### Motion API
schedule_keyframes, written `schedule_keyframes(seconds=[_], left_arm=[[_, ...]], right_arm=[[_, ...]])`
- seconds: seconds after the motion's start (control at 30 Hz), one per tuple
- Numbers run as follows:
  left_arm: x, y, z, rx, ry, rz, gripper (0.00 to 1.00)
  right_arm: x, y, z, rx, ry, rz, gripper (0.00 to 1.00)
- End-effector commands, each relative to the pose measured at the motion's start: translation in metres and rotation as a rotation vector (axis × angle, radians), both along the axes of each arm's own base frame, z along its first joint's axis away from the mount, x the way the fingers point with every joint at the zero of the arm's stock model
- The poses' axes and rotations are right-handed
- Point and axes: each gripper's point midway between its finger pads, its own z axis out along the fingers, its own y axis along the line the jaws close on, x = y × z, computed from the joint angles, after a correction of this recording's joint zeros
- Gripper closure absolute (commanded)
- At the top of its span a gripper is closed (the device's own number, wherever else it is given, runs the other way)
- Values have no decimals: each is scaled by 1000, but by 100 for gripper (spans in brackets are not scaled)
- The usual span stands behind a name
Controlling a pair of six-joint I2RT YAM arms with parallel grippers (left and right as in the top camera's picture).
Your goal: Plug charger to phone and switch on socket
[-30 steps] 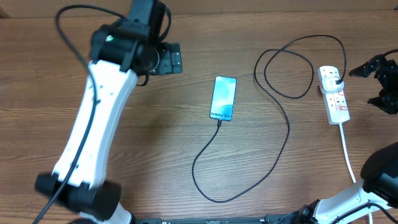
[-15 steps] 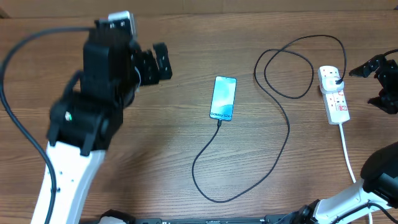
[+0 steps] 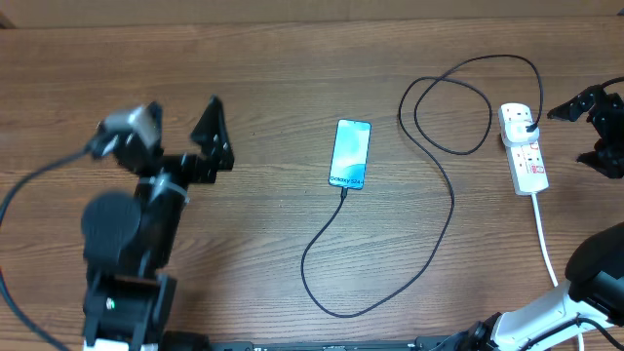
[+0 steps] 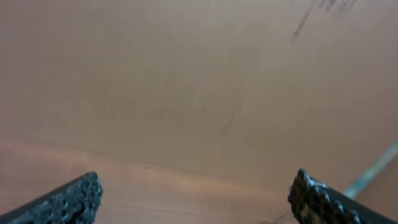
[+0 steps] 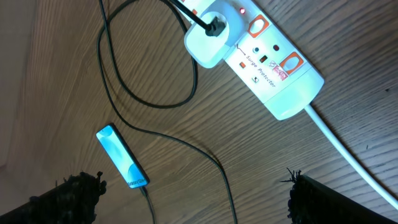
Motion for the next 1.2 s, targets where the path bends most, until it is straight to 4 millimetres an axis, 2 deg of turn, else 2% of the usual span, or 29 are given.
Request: schedule_keyframes(seconds=[0.0, 0.2, 0.5, 0.73, 0.77, 0.97, 1.17], left_arm=[[-20, 7, -7, 11, -87, 4, 0], [-49, 27, -24, -7, -204, 82, 0], [-76, 43, -74, -13, -302, 143, 0], [-81, 56, -109, -39, -321, 190, 0], [-78, 58, -117, -50, -295, 194, 0], [-73, 59, -132, -35, -233, 202, 0], [-65, 59, -165, -20, -94, 204, 0]], right_arm=[[3, 0, 16, -27, -45, 5, 0], [3, 0, 16, -27, -45, 5, 0], [3, 0, 16, -27, -45, 5, 0], [3, 0, 16, -27, -45, 5, 0], [3, 0, 16, -27, -45, 5, 0], [3, 0, 16, -27, -45, 5, 0], [3, 0, 16, -27, -45, 5, 0]])
